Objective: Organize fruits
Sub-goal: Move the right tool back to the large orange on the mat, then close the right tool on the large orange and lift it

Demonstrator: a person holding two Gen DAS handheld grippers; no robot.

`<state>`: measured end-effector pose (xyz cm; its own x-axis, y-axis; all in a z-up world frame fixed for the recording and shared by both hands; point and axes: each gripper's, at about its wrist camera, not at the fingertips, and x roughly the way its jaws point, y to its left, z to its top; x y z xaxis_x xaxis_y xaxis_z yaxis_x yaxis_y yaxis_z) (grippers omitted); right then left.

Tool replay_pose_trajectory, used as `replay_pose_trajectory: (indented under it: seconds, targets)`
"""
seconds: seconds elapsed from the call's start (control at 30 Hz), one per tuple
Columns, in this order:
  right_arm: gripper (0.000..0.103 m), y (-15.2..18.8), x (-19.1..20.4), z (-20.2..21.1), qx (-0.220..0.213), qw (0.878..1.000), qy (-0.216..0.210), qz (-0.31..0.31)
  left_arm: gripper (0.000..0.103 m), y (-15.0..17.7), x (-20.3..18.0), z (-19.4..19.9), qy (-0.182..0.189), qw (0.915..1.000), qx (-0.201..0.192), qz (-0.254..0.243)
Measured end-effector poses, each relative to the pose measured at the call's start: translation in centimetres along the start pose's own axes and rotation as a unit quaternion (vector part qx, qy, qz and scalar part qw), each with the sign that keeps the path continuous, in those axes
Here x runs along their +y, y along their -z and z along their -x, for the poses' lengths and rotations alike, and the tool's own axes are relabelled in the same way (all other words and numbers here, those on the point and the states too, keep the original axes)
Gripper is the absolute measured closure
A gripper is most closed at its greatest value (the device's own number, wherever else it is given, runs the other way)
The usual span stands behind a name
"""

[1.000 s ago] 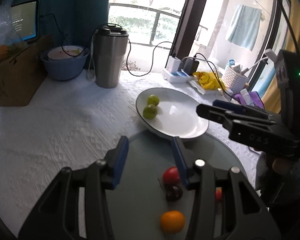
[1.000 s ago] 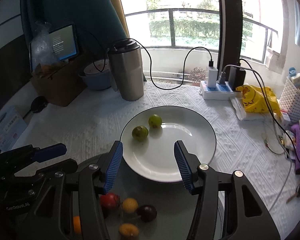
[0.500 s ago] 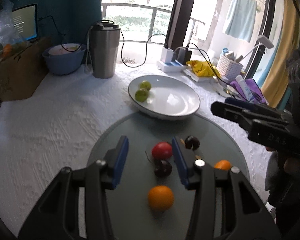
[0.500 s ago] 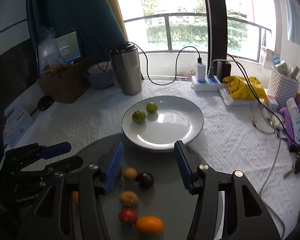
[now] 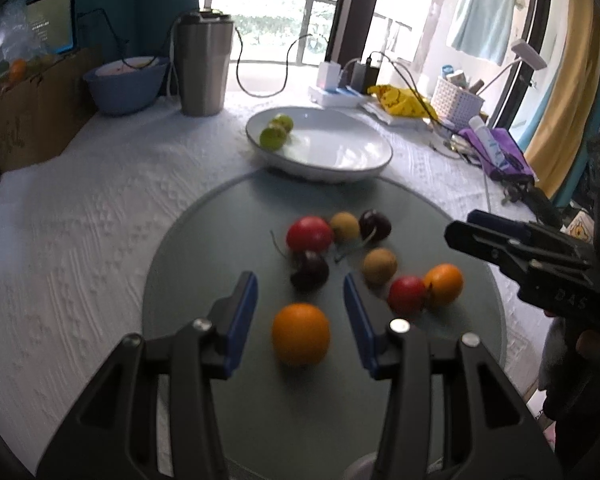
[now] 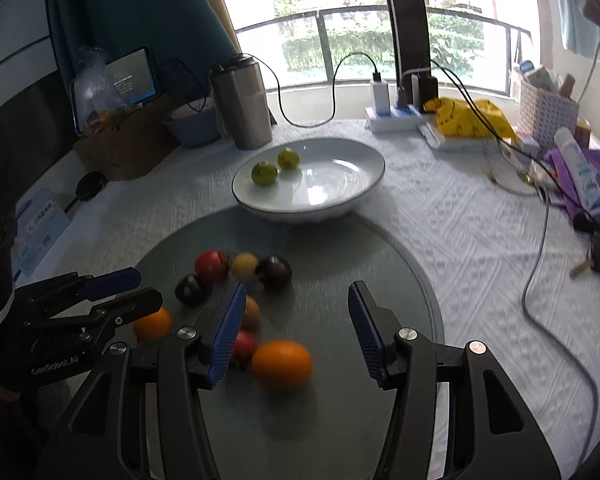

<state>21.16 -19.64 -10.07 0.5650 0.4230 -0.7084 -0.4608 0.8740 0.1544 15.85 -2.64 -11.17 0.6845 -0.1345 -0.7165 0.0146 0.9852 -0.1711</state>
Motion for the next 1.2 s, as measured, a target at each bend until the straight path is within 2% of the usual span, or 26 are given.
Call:
replay_pose_trajectory:
  seconds: [0.23,0.63,0.87,1.07,1.2]
  targets:
    - [0.047,1.7,0.2,-0.2,0.008,1.000,-0.013,-0.003,0.056,1.0,0.3,-1.0,-0.006,0.9995,0.027,0.016]
    - [0.047,3.0,0.0,-0.3,0.021,0.999,-0.032,0.011,0.057,1.9,-0.5,-1.3,-0.012,0.9991,0.040,0.004]
    - [0.063,3.3,-0.3,-0.8,0.029,0.998,-0.047,0.013,0.058,2.0,-1.1,-1.3,-0.014,0.9990,0.042,-0.010]
    - [0.064,3.3,-0.3,-0.7,0.027,0.998,-0.049,0.016,0.069,1.9,-1.2,-1.2,-0.022,0.9989,0.038,-0.013]
    - [0.065,3.1,-0.4,-0.5,0.024,0.998,-0.049,0.018,0.069,1.9,-1.5,-1.1,-0.018,0.9989,0.040,-0.016]
